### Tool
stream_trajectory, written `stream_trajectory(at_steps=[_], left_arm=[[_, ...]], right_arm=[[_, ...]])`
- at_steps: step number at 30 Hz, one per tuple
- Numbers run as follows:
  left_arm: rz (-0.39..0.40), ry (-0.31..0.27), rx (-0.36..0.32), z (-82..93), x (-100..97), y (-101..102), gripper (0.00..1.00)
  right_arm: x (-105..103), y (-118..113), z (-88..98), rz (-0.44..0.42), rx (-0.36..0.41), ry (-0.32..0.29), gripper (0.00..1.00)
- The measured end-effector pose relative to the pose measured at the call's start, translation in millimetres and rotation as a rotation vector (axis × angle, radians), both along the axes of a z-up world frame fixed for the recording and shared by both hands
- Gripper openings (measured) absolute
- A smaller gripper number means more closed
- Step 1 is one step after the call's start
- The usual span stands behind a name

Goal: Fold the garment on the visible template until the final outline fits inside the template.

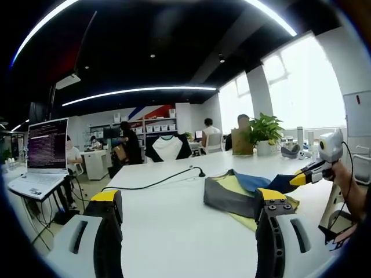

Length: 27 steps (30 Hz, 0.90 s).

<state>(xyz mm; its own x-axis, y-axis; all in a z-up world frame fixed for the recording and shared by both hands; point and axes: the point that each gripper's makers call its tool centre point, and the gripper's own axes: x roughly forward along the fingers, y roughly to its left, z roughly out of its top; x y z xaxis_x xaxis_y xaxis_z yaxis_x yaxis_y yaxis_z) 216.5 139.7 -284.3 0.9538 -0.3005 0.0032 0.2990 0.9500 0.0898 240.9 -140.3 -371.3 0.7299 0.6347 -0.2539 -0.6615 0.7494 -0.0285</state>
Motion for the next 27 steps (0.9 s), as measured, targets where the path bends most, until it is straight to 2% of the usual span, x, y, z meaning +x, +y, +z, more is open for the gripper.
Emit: stream_trajectory(at_steps=[4, 11, 14, 19, 27], left_arm=[[-0.005, 0.001, 0.001, -0.2, 0.2, -2, 1.0], [-0.021, 0.019, 0.0, -6.4, 3.3, -9, 1.0], [-0.049, 0.005, -0.046, -2.9, 2.7, -16, 1.0], [-0.054, 0.004, -0.03, -3.9, 3.1, -18, 1.0], [-0.076, 0.014, -0.024, -8.1, 4.2, -27, 1.0]], right_arm=[[4, -12, 8.6, -0.066, -0.035, -0.072, 0.0], [1, -21, 18.5, -0.077, -0.012, -0.086, 0.0], [0, -26, 23.9, -0.088, 0.007, -0.102, 0.0], [-2, -36, 31.9, -0.115, 0.019, -0.137, 0.0], [-2, -53, 39.4, -0.151, 0.041, -0.15, 0.0]])
